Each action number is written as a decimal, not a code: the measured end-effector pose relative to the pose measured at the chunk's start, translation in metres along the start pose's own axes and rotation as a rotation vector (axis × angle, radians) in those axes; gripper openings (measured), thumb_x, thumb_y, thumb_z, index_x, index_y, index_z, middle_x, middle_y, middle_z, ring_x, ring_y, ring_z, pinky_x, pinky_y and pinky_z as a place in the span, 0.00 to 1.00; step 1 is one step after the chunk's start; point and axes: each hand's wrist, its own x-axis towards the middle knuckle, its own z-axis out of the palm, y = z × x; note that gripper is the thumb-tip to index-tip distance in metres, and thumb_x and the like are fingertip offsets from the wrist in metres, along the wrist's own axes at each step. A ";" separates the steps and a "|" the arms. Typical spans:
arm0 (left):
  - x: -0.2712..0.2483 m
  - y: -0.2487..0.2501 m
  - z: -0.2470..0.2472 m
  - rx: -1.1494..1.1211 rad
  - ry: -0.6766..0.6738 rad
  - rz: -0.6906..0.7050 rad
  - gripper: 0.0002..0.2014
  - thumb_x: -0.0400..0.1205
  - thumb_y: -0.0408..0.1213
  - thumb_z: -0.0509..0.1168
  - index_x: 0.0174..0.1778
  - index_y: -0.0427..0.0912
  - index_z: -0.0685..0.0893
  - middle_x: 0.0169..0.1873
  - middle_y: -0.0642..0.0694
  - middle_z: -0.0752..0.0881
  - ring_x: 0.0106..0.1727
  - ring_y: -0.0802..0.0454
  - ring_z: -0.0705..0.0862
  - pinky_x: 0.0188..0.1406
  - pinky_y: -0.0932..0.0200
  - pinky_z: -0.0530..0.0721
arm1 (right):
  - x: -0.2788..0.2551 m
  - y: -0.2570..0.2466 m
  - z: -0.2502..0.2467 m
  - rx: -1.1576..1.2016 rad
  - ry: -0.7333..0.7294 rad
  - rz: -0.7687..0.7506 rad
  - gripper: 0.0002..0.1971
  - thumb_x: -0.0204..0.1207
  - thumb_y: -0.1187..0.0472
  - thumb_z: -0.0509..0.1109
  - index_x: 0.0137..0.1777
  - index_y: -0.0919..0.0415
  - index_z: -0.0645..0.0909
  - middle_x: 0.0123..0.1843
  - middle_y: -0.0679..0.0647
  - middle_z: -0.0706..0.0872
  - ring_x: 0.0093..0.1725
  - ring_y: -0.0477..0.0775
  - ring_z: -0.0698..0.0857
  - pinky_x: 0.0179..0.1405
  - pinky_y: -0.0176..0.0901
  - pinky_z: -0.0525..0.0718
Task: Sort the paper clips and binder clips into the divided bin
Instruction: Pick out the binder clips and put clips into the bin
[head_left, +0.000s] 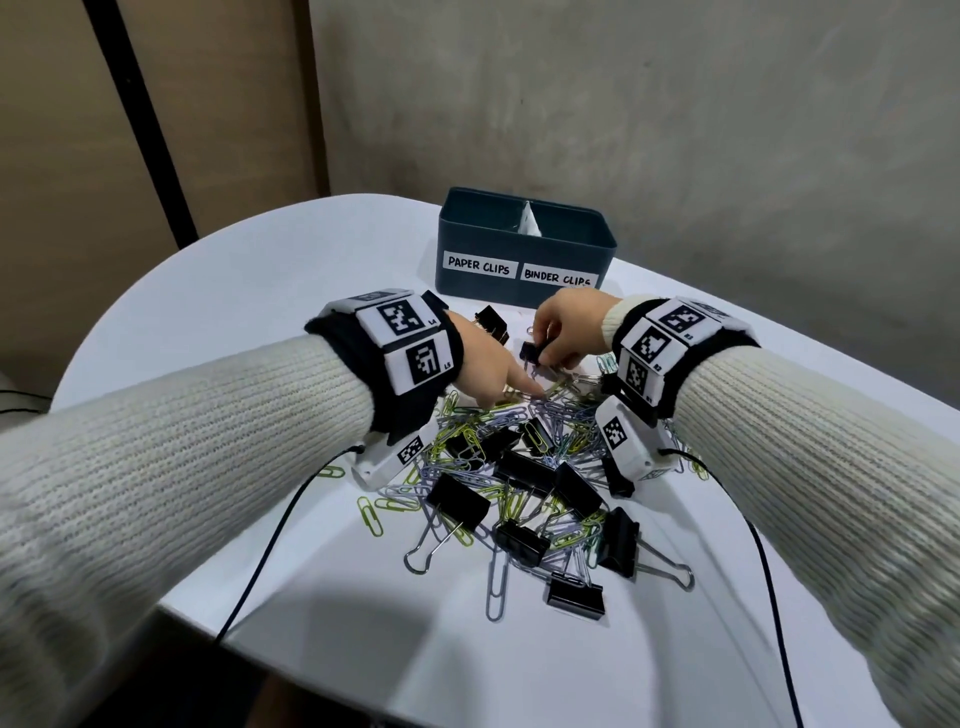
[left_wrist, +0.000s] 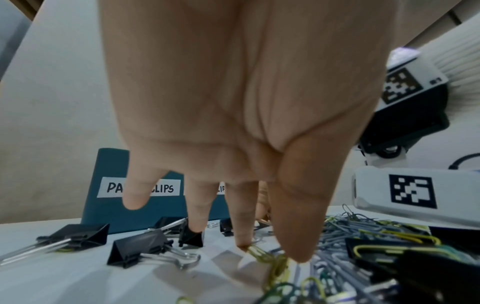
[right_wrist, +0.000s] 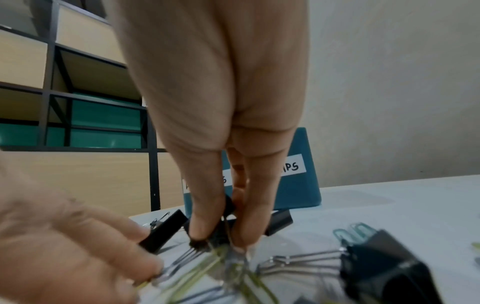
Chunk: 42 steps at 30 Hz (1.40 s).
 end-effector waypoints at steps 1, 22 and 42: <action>0.000 -0.001 0.001 0.007 -0.003 0.007 0.35 0.84 0.30 0.55 0.83 0.62 0.52 0.84 0.47 0.56 0.83 0.47 0.58 0.79 0.47 0.61 | 0.000 0.001 -0.002 0.032 0.057 0.004 0.11 0.74 0.65 0.74 0.55 0.64 0.82 0.51 0.60 0.88 0.33 0.52 0.86 0.35 0.35 0.85; 0.001 -0.006 0.003 -0.130 0.135 0.031 0.35 0.83 0.33 0.59 0.83 0.60 0.51 0.82 0.45 0.61 0.72 0.47 0.71 0.71 0.51 0.70 | -0.010 -0.001 -0.016 0.717 0.183 0.037 0.11 0.69 0.77 0.64 0.32 0.62 0.78 0.30 0.58 0.81 0.30 0.55 0.83 0.34 0.48 0.89; -0.002 -0.010 0.005 -0.219 0.204 0.004 0.28 0.84 0.33 0.59 0.81 0.52 0.63 0.80 0.47 0.67 0.78 0.49 0.67 0.74 0.57 0.65 | -0.009 -0.011 -0.013 0.779 0.276 0.053 0.09 0.69 0.76 0.70 0.32 0.63 0.79 0.31 0.60 0.83 0.27 0.55 0.84 0.32 0.45 0.90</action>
